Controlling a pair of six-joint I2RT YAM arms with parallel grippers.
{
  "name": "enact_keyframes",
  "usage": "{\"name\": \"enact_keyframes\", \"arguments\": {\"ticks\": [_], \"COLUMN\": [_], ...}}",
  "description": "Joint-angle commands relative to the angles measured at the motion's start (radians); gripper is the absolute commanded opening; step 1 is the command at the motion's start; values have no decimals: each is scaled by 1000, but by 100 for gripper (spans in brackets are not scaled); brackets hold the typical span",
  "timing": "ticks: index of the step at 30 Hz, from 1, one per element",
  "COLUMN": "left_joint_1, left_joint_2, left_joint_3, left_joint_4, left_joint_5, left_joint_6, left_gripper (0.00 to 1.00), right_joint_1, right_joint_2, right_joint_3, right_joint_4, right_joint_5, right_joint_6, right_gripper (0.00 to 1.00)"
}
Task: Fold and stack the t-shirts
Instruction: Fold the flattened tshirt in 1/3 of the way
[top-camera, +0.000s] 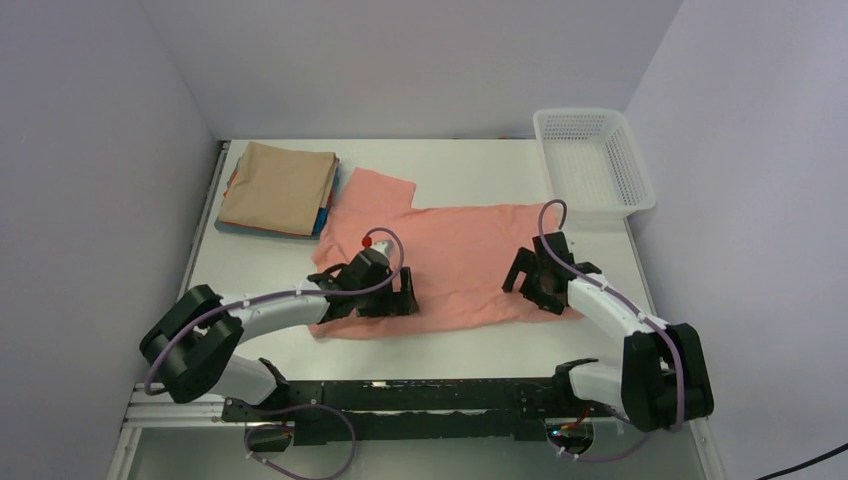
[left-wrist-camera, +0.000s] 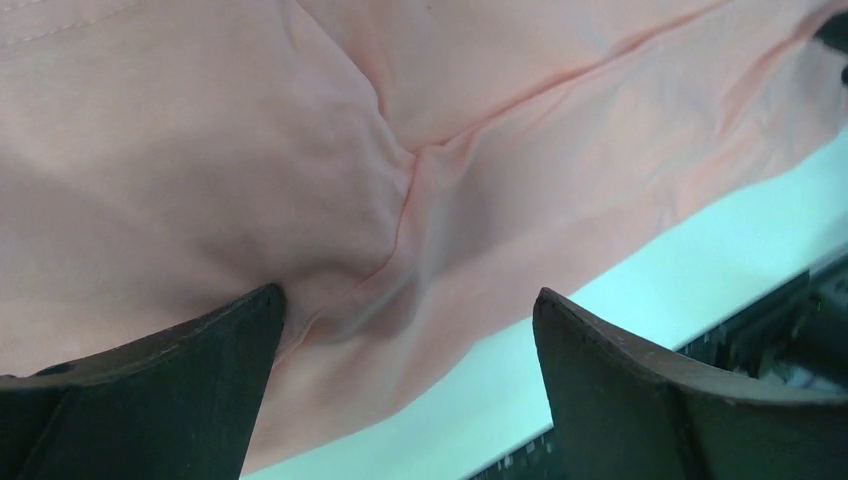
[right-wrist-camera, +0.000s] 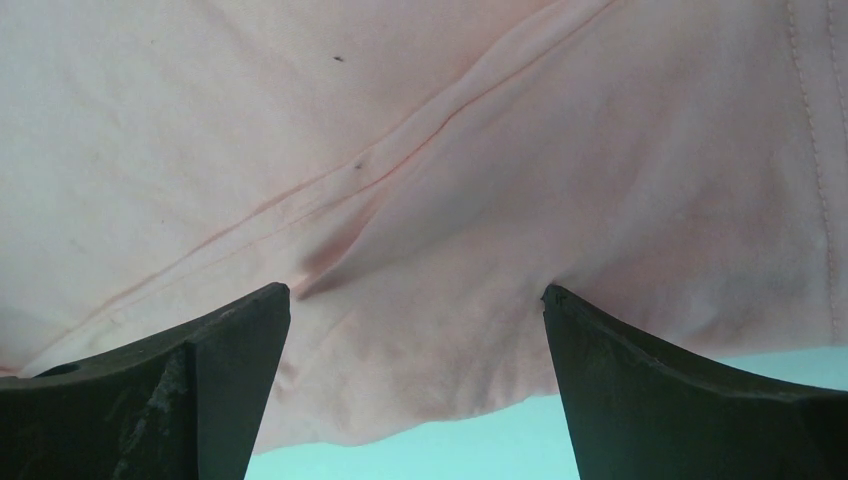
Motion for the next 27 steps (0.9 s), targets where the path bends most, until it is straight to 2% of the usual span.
{"name": "enact_keyframes", "arguments": {"ticks": [1, 3, 6, 10, 13, 15, 18, 20, 22, 27], "left_joint_1": [-96, -128, -163, -166, -166, -158, -93, -13, 57, 88], "left_joint_2": [-49, -91, -144, -219, -291, -328, -358, -371, -387, -408], "left_joint_3": [-87, -99, -105, -62, -45, -31, -25, -44, -67, -118], "left_joint_4": [-243, -271, -326, -409, -394, -435, -471, -437, -390, -349], "left_joint_5": [71, 74, 76, -10, -44, -152, -256, -238, -156, -147], "left_joint_6": [-138, -165, -185, -183, -166, -159, -124, -81, -43, -10], "left_gripper": [99, 99, 99, 99, 99, 99, 99, 99, 99, 99], "right_joint_1": [-1, -1, -2, -1, -1, -1, 0, 1, 2, 2], "right_joint_2": [-90, -136, -180, -250, -297, -330, -353, -352, -345, -327], "right_joint_3": [-79, -102, -98, -73, -27, 1, 37, 53, 67, 41], "right_joint_4": [-227, -225, -271, -298, -316, -308, -285, -260, -243, -189], "right_joint_5": [-2, -57, -31, 15, 51, 58, 58, 42, 23, -23], "right_joint_6": [70, 92, 139, 169, 153, 125, 72, 39, 27, 28], "right_gripper": [100, 100, 100, 100, 100, 100, 100, 100, 100, 100]}}
